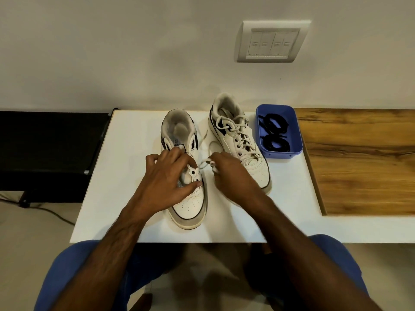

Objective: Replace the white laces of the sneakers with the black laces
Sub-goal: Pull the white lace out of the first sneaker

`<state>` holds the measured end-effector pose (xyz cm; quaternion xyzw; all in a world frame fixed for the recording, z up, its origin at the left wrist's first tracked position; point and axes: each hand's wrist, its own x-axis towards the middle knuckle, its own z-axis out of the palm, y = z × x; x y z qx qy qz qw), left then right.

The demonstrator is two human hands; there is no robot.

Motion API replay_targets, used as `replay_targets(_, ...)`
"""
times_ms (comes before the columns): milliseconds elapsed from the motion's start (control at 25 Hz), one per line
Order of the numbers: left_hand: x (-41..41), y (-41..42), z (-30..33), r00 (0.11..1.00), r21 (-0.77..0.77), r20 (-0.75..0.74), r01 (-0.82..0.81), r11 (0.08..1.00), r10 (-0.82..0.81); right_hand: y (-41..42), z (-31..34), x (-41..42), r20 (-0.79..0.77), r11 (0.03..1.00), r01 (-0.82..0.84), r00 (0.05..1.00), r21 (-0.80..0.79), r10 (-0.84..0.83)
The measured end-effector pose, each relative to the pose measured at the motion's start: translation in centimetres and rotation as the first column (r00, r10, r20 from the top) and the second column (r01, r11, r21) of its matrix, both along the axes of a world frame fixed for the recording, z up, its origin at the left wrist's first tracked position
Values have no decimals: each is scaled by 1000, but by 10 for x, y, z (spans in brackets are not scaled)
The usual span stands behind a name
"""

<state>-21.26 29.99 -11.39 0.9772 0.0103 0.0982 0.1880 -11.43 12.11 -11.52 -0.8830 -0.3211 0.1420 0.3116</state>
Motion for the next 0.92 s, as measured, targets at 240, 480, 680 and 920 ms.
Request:
replay_targets(240, 1, 3, -5, 999, -47, 52, 15, 999, -12, 20, -30, -7, 273, 953, -100, 945, -285, 181)
replay_targets(480, 1, 3, -5, 999, -106, 42, 15, 994, -10, 12, -28, -14, 288, 938, -99, 936, -331, 200)
replay_targets(680, -8, -15, 18, 989, -493, 143, 50, 869, 24, -4, 22, -14, -83, 995, 97, 992, -20, -99)
replay_targets(920, 5, -69, 78, 989, -911, -59, 2, 412, -135, -8, 157, -11, -614, 807, 252, 772, 534, 165)
